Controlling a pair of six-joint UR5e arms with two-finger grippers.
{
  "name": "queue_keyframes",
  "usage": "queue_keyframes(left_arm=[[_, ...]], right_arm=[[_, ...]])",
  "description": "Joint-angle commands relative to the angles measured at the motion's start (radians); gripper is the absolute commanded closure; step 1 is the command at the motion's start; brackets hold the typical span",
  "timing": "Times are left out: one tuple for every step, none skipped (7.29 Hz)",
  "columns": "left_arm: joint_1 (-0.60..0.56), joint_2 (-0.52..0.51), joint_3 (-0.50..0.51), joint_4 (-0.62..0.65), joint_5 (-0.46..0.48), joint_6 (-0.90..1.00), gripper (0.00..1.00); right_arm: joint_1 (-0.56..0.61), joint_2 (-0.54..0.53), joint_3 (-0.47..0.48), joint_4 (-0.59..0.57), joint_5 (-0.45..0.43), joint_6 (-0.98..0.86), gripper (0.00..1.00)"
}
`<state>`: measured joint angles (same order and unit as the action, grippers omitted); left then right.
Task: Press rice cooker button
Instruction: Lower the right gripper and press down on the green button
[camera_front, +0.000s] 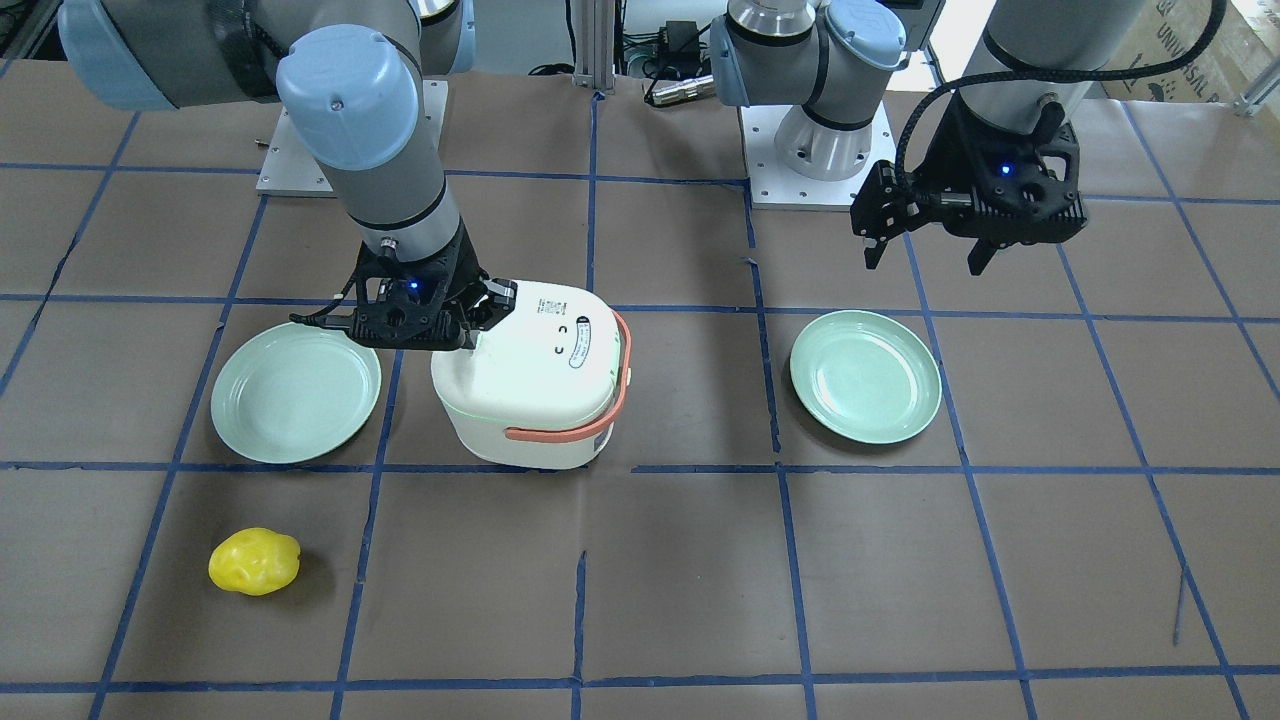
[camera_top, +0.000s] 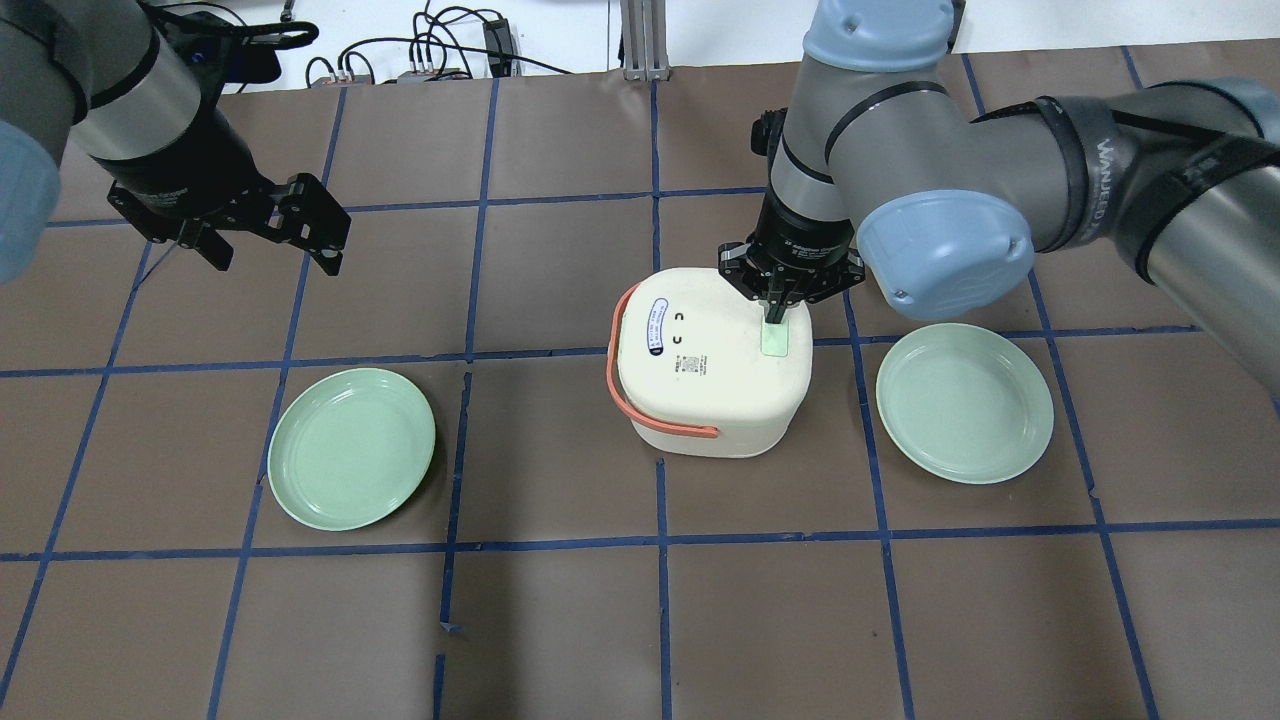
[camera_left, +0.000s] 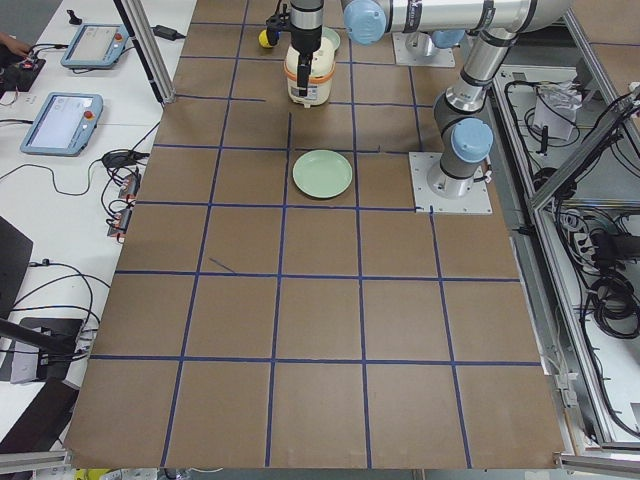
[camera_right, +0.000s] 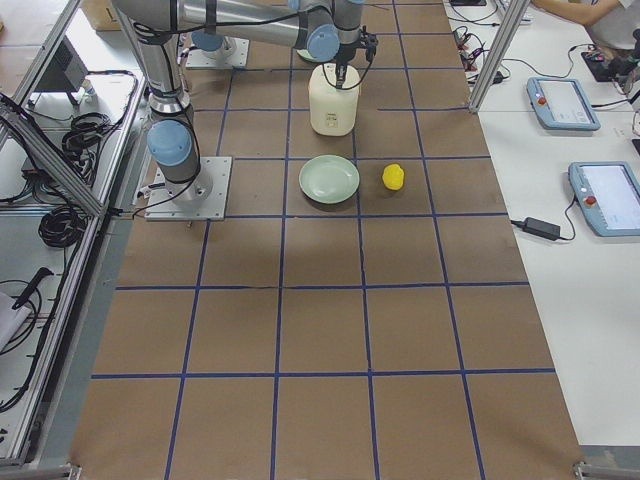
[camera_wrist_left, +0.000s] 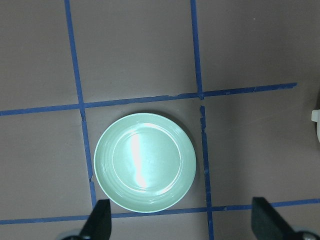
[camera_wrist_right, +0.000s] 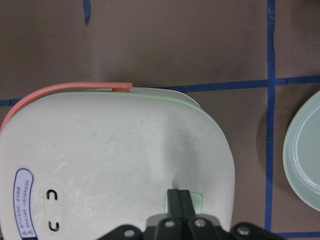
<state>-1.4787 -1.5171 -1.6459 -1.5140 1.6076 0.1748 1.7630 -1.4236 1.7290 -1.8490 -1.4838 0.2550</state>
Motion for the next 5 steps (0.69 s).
queue_keyframes(left_arm=[[0.000, 0.000, 0.000, 0.000, 0.000, 0.000, 0.00], [0.000, 0.000, 0.000, 0.000, 0.000, 0.000, 0.00], [0.000, 0.000, 0.000, 0.000, 0.000, 0.000, 0.00], [0.000, 0.000, 0.000, 0.000, 0.000, 0.000, 0.00], [0.000, 0.000, 0.000, 0.000, 0.000, 0.000, 0.00]], right_arm=[[-0.002, 0.000, 0.021, -0.004, -0.001, -0.002, 0.93], [-0.002, 0.000, 0.023, -0.004, 0.000, -0.002, 0.93], [-0.002, 0.000, 0.021, -0.006, 0.004, -0.002, 0.93], [-0.002, 0.000, 0.020, -0.004, 0.005, 0.000, 0.93], [-0.002, -0.001, 0.018, -0.004, 0.008, 0.001, 0.93]])
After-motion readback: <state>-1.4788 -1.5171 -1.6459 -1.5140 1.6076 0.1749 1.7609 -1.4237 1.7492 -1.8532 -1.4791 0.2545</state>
